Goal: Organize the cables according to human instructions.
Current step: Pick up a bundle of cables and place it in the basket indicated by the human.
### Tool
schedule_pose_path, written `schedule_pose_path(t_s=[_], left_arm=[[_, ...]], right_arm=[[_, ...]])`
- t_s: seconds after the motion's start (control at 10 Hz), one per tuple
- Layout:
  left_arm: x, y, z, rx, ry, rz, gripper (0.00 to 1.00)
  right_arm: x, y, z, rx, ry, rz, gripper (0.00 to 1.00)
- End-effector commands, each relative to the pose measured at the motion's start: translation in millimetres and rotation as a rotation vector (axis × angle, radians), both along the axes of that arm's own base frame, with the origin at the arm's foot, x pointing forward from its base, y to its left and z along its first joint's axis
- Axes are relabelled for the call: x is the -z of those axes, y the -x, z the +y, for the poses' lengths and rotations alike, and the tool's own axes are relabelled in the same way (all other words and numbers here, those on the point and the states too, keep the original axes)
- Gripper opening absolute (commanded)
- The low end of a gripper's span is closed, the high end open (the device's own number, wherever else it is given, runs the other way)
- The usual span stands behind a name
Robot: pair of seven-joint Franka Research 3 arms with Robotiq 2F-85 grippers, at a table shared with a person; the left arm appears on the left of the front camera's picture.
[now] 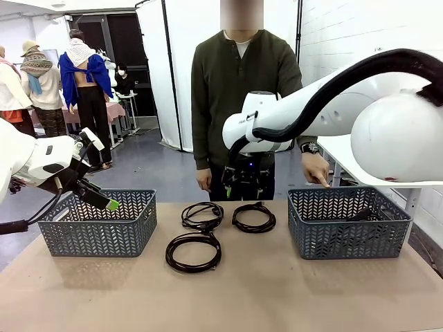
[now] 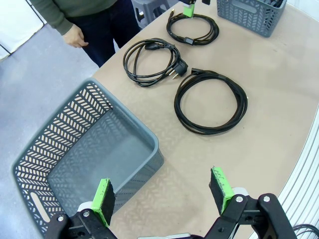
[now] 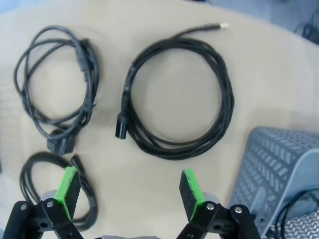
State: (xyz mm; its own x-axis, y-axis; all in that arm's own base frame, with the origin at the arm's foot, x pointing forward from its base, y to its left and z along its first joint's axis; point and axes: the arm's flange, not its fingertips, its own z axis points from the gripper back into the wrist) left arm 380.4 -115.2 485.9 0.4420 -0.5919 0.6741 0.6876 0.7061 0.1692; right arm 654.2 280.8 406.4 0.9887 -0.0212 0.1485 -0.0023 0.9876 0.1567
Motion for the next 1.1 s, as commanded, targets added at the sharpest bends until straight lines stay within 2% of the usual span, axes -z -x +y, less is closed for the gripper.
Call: schedule_pose_path(t_s=[0.0, 0.3, 0.5, 0.6, 0.7, 1.0], left_arm=[[1, -1, 0, -0.012, 0.011, 0.004, 1.0], [1, -1, 0, -0.012, 0.011, 0.004, 1.0], [1, -1, 0, -0.012, 0.011, 0.004, 1.0], [1, -1, 0, -0.012, 0.011, 0.004, 1.0], [1, -1, 0, -0.012, 0.011, 0.004, 1.0], [1, -1, 0, -0.012, 0.011, 0.004, 1.0]], right_arm=[[10, -22, 15, 0.128, 0.058, 0.004, 1.0], [30, -47, 24, 0.2, 0.092, 0.098, 1.0], [38, -55, 25, 0.23, 0.111, 0.129, 1.0], [39, -55, 26, 0.235, 0.116, 0.139, 1.0], [45, -36, 17, 0.196, 0.084, 0.117, 1.0], [45, -36, 17, 0.196, 0.084, 0.117, 1.0]])
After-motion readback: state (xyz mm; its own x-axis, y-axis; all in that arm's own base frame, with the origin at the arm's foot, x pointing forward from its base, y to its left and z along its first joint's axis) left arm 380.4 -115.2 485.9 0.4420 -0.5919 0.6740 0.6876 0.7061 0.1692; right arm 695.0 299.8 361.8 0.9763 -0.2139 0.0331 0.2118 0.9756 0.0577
